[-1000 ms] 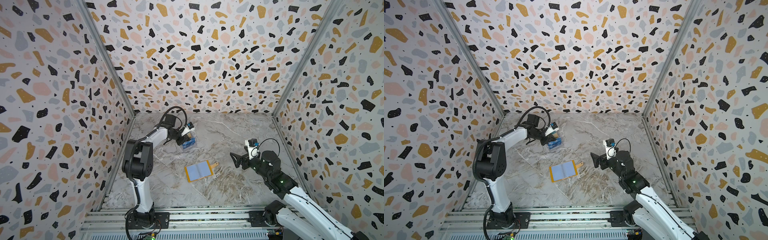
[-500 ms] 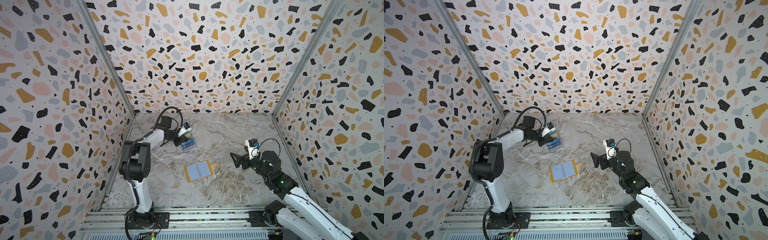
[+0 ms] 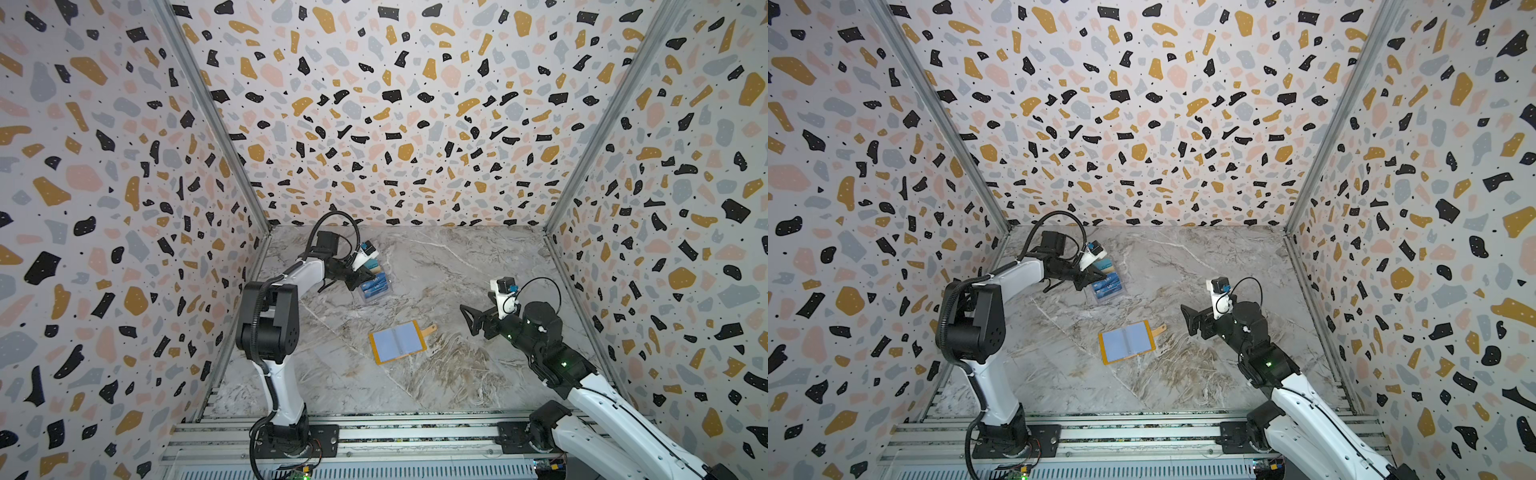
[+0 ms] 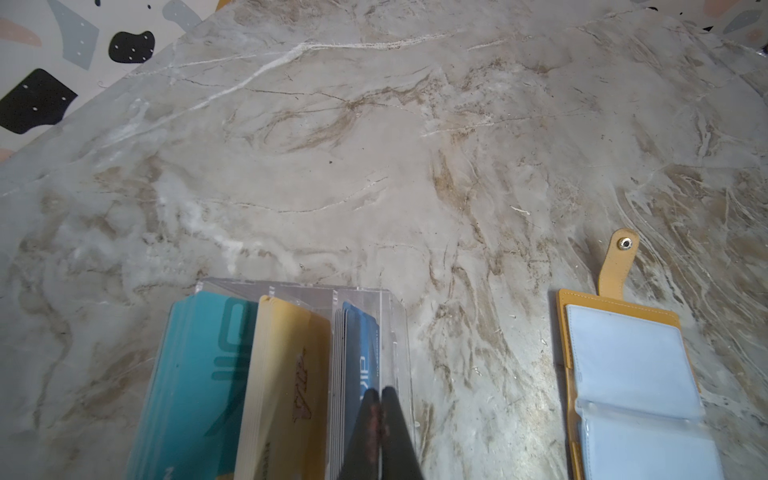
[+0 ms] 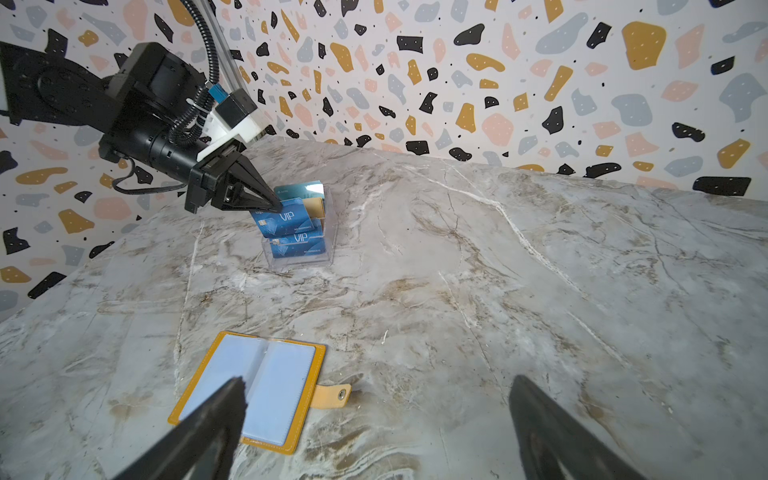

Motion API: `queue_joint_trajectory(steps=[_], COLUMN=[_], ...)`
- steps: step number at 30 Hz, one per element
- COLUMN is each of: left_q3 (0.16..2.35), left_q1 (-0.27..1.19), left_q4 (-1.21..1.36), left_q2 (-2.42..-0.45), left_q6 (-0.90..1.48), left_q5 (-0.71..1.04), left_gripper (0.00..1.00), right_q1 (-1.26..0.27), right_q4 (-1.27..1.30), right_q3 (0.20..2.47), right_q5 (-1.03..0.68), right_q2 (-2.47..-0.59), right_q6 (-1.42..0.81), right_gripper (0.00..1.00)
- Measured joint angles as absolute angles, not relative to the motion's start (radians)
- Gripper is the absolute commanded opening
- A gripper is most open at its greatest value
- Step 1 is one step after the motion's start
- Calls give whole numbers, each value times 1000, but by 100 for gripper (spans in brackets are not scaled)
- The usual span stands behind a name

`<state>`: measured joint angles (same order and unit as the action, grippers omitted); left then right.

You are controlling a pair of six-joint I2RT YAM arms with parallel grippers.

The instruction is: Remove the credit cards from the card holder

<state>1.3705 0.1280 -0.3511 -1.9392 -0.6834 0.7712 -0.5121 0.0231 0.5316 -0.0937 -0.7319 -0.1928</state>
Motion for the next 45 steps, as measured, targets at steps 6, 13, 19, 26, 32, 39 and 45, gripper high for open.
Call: queue_joint_trajectory(steps=[6,13,19,26,32,39,45], left_q3=[1370,1370,1395,1422,1425,1428,1428], left_q1=[128,128,135,141,145,148,153], left_q4=[-342,-337,-351,-380,-391,-399,-400], left_q2=[-1940,-1956,-1992,-2024,-2040,-2051,-2051], left_q6=[-665,-656,-658,-662,-662,-666,-669], left_q5=[765,748,741,736,730,720,719], left_gripper=[0,0,0,0,0,6,13], right_q1=[-512,-512,-512,-512,-512,-512,-511], right_q4=[23,23,23,23,23,23,23], right_q3=[532,532,532,532,532,532,532], right_q5=[-94,-94,-94,-94,-94,-94,-94], right_q2=[-732,-732,-732,-732,-732,-732,-732], right_q6=[-192,-192,-192,-192,-192,-192,-192], right_gripper=[99,99,99,99,99,99,99])
